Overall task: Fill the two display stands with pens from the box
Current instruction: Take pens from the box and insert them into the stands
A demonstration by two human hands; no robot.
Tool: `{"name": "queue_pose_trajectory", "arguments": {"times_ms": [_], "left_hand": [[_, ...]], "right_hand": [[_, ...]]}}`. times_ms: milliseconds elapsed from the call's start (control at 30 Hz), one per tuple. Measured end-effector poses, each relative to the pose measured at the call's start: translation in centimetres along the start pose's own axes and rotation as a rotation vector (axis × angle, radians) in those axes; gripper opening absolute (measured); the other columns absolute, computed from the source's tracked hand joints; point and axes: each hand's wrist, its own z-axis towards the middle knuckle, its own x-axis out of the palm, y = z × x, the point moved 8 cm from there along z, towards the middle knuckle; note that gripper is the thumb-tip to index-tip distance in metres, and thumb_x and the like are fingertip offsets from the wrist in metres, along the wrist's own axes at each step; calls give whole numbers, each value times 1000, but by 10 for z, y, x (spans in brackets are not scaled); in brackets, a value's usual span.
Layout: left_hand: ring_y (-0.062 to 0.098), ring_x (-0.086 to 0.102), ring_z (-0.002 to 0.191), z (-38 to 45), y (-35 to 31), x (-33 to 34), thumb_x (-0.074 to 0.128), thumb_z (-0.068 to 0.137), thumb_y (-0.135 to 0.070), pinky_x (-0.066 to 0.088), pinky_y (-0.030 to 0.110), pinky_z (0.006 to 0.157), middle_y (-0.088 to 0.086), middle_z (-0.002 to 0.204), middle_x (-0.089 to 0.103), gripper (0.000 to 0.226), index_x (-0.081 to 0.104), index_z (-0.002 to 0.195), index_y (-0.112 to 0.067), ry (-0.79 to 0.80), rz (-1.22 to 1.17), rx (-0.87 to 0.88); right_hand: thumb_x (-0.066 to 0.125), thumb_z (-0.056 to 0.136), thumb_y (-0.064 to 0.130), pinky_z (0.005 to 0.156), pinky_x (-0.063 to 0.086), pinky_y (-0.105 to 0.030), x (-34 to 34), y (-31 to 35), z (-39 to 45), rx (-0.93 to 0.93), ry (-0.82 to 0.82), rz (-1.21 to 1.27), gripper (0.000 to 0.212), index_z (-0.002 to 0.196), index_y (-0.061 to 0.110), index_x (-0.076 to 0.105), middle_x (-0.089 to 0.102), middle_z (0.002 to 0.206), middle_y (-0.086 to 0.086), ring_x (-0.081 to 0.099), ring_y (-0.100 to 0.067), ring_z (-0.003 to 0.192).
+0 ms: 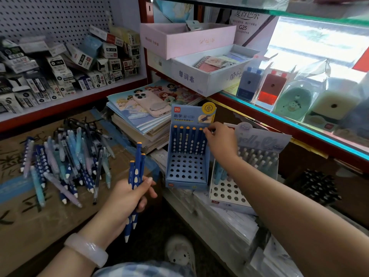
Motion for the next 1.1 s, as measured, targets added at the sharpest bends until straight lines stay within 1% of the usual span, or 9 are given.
{"name": "queue_pose_trajectory", "arguments": {"times_ms": [167, 367, 533, 633, 733, 800, 867, 967, 1100], "left_hand": [[8, 40, 36, 1, 0, -1, 50, 93, -13, 32, 18, 36, 4, 58, 62, 17, 60, 86, -2, 1, -5, 4], [7, 39, 35, 2, 1, 1, 50, 93, -13, 31, 18, 35, 6, 60, 61, 17, 59, 85, -2, 19, -19, 10], [8, 42, 37, 1, -10, -2, 49, 94, -12, 34, 18, 36, 9, 63, 61, 7, 54, 90, -8, -7, -94, 51], [8, 42, 35, 2, -17, 1, 49, 94, -18, 33, 17, 35, 10, 63, 63, 4, 48, 94, -14, -1, -146, 54], [10, 40, 34, 1, -26, 9, 47, 95, -21, 31, 17, 34, 10, 67, 65, 5, 44, 93, -16, 11, -168, 78], [10, 40, 34, -1, -33, 14, 45, 96, -21, 31, 18, 35, 10, 69, 64, 5, 46, 93, -17, 34, -142, 112], [10, 41, 35, -5, -38, 19, 44, 96, -21, 31, 18, 35, 8, 70, 63, 7, 50, 95, -16, 73, -114, 148], [9, 41, 36, -10, -41, 22, 45, 96, -19, 30, 18, 35, 5, 66, 62, 10, 52, 93, -12, 105, -99, 169], [10, 44, 38, -11, -39, 22, 46, 95, -19, 32, 18, 36, 2, 61, 63, 13, 54, 91, -10, 133, -93, 150]], "right_hand": [[46, 97, 25, 61, 41, -30, 1, 5, 3, -25, -31, -79, 18, 106, 12, 57, 58, 84, -3, 55, -20, 75], [40, 98, 21, 62, 48, -38, 3, 9, 3, -67, -22, -249, 18, 110, 11, 48, 64, 91, -13, 62, -31, 79], [45, 98, 28, 67, 51, -39, -1, 14, -9, -85, 21, -263, 28, 120, 11, 43, 64, 98, -12, 62, -31, 87], [47, 97, 29, 70, 55, -42, 3, 35, -28, -195, 76, -115, 26, 119, 14, 50, 65, 89, -6, 62, -24, 79], [46, 98, 27, 61, 55, -32, 31, 61, -59, -310, 335, 31, 22, 101, 11, 61, 61, 69, 0, 58, -12, 59], [45, 99, 27, 58, 51, -27, 44, 77, -77, -336, 438, 156, 27, 93, 8, 64, 62, 65, -2, 52, -7, 51], [46, 99, 29, 53, 47, -23, 47, 87, -85, -297, 447, 308, 31, 89, 6, 65, 61, 63, 0, 50, -4, 48], [50, 97, 29, 46, 39, -14, 47, 94, -86, -197, 490, 498, 24, 87, 13, 65, 54, 60, 9, 47, 3, 43], [55, 95, 26, 54, 46, -20, 53, 92, -92, -103, 612, 621, 16, 90, 15, 65, 59, 69, 6, 53, -4, 58]]}}
